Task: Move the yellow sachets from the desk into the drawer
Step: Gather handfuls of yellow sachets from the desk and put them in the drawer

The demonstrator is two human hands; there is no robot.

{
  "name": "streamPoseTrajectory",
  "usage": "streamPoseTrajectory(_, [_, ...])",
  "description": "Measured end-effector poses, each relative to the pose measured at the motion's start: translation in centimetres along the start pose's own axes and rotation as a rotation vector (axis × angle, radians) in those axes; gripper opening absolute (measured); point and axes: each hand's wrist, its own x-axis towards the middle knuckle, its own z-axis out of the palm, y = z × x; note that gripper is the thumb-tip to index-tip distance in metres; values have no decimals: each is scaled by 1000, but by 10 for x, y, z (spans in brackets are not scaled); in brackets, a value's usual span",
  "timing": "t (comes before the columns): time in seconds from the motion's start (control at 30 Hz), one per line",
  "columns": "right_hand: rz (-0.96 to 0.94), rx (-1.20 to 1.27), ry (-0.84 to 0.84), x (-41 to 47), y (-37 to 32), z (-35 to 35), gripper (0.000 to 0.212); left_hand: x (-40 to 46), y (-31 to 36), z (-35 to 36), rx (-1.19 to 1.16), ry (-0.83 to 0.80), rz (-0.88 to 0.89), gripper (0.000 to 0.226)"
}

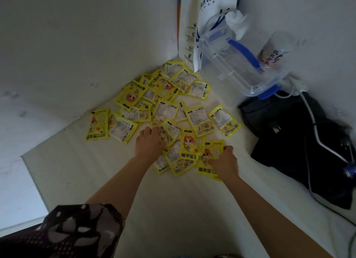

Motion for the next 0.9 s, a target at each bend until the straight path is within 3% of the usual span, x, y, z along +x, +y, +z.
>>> streamPoseTrajectory(0.23, [-56, 11, -38, 6, 4, -6, 28, -13, -6, -2, -119, 29, -83, 59])
streamPoseTrajectory(0.47, [-51, 149, -43, 4, 4, -19, 27, -21, -18, -5, -361, 3, -272, 82])
streamPoseTrajectory(0.6, [-62, 218, -48, 4, -1, -27, 22, -31, -25, -13, -493, 73, -345, 69])
streamPoseTrajectory(0.77, [-74, 316, -93, 3, -19, -26, 24, -30, -28, -27, -493, 94, -370, 57])
streamPoseTrajectory(0.9, [-64, 322, -111, 5, -33, -16, 20, -17, -12, -37, -793, 57, -407, 44])
